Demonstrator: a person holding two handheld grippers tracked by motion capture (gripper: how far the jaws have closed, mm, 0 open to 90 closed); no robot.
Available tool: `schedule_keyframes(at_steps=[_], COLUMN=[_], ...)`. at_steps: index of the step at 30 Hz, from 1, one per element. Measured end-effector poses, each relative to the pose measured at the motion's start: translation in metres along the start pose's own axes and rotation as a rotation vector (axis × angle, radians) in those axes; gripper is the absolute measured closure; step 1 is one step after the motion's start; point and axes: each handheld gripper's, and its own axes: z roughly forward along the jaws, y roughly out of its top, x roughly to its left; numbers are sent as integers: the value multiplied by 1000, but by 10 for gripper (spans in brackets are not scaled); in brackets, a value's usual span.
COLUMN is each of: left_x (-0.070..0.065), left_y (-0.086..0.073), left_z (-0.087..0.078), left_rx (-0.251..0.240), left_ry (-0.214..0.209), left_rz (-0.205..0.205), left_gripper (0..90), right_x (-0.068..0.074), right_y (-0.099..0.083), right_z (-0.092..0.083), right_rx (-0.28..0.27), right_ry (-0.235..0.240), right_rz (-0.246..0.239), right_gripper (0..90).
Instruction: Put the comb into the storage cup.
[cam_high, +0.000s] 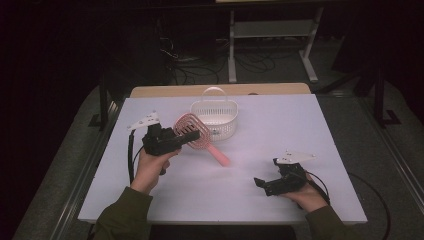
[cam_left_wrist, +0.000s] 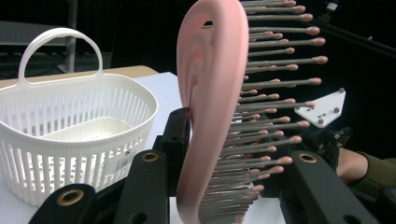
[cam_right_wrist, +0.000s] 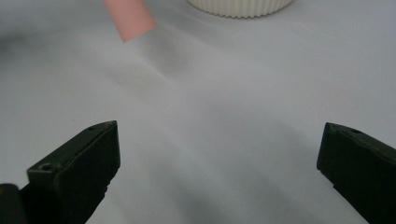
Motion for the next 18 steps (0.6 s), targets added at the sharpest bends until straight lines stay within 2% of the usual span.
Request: schedule_keyframes(at_steps=[7,14,18], left_x=[-1,-3,-4], left_y=[3,12,19], left_z=[0,2,7], left_rx=[-2,-11,-14], left_ry=[-3,-21,-32], left_rz=[6,9,25], left_gripper=[638,639,639], right_x=[1,1,-1], right_y=[-5,-6,-6], right_z=[0,2,2], right_rx=[18,27,26], right_ry=[1,1,-4], right_rz=[-7,-8,-4], right_gripper=[0,0,0])
